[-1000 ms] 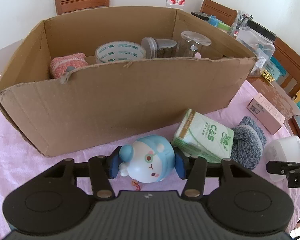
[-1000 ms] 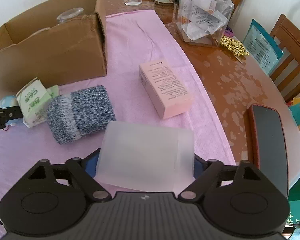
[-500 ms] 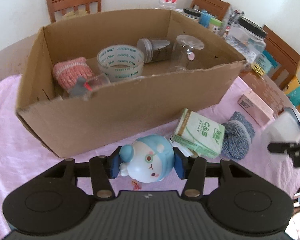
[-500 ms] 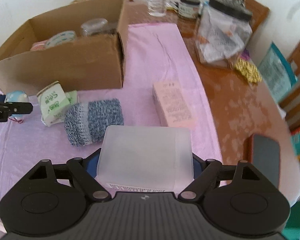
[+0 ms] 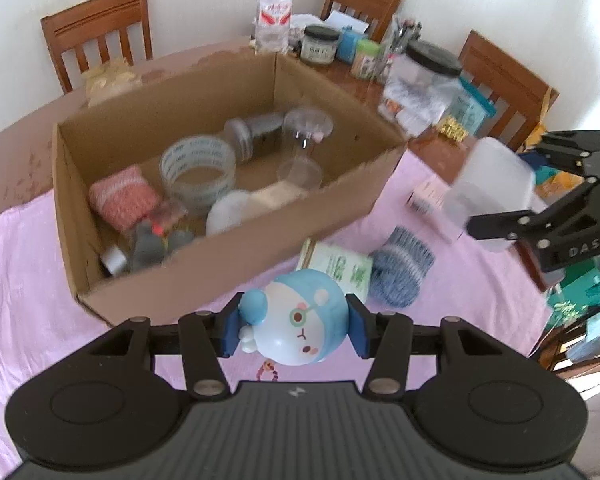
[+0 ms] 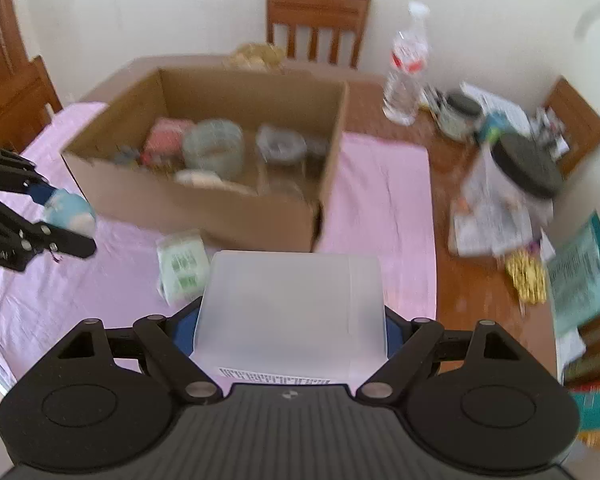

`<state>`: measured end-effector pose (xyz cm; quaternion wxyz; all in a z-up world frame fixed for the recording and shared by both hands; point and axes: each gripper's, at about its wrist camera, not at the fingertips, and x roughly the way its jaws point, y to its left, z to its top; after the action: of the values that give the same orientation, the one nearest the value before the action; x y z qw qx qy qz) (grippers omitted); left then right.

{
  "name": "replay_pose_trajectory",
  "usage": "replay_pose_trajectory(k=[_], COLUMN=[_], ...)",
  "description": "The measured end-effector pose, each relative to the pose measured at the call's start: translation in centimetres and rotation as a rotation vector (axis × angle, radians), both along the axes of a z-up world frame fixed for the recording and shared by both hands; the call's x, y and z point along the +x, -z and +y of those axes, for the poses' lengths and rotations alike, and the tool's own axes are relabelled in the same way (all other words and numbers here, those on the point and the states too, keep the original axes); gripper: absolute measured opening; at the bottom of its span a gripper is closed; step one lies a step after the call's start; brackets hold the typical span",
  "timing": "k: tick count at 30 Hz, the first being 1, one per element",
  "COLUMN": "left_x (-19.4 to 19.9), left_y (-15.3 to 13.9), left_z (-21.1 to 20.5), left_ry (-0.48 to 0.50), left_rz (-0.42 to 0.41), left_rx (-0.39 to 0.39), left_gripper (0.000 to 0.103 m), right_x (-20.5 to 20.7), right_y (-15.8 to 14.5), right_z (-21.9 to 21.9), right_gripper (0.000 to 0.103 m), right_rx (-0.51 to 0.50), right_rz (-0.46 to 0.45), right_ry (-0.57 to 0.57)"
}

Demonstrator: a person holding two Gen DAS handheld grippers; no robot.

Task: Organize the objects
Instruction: 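Lower the toy figure and plastic box into the box and open both tools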

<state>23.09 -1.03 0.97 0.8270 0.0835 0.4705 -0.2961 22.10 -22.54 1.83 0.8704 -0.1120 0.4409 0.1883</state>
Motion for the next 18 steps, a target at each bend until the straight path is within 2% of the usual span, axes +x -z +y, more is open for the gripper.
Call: replay_pose_trajectory(k=[4,10,18], left_x=[1.3,4.0,9.1], left_y=[-1.8,-3.6,-3.7], left_z=[0.1,0.2,1.4], left_ry=[-0.013,-0.052,-0.130], left_rz=[-0.015,-0.064,-0.087], left_rx=[-0.033,-0.023,-0.006], left_gripper=[0.051,0.051,0.051], right_x=[1.3,3.7,7.3], right_y=[-2.1,-3.9,-4.1], right_z=[1.3,3.4,6.6], right_gripper=[0.087,0.087,0.087], right_rx=[0.028,0.054,0.074], right_rz=[-0.053,-0.098,-0.110], right_ry=[-0.053,-0.099,-0.146])
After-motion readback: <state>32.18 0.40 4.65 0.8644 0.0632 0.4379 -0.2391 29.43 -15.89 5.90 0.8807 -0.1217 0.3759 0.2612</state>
